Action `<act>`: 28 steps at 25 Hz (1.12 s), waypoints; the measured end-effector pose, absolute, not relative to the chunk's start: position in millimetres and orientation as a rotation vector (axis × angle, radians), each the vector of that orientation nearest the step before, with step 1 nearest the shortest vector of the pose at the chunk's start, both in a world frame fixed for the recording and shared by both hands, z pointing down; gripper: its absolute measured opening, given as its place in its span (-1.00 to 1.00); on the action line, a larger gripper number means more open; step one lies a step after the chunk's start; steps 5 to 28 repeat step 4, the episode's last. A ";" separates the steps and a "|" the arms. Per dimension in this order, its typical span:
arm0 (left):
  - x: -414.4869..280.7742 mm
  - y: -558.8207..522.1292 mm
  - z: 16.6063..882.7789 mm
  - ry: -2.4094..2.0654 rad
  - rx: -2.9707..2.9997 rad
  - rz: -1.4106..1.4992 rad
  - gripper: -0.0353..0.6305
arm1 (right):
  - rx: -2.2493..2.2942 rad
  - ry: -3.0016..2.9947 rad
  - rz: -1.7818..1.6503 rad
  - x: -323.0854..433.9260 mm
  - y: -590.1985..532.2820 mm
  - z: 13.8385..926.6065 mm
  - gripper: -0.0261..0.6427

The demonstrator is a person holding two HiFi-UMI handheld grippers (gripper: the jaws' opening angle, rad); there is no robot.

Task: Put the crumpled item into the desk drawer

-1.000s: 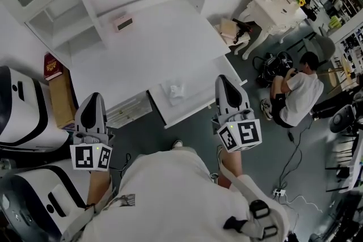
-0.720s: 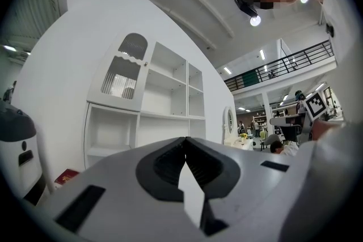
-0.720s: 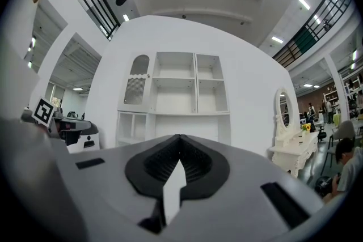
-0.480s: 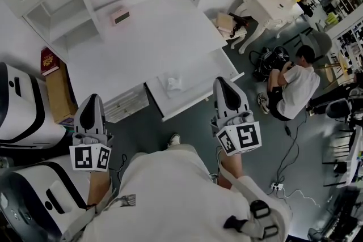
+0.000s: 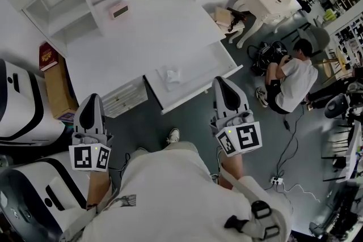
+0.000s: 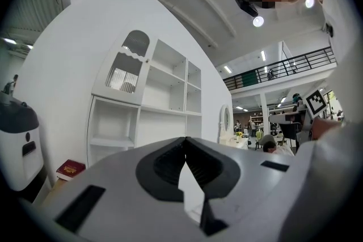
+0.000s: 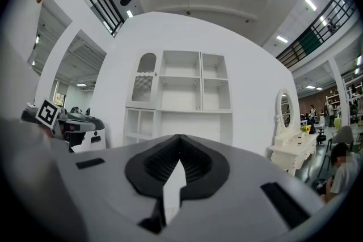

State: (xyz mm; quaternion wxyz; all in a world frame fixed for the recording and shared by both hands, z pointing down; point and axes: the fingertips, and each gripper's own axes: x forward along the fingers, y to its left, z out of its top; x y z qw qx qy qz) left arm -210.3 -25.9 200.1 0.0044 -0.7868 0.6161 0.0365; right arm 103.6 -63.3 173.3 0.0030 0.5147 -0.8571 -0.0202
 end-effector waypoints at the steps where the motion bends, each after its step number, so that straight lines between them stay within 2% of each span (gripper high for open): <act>1: -210.8 -24.1 199.2 1.930 -2.463 0.114 -0.85 | 1.612 -2.688 -0.066 103.5 -61.1 172.7 -0.89; 28: -212.3 -19.4 194.4 1.927 -2.452 0.119 -0.85 | 1.608 -2.689 -0.075 103.9 -54.8 171.0 -0.89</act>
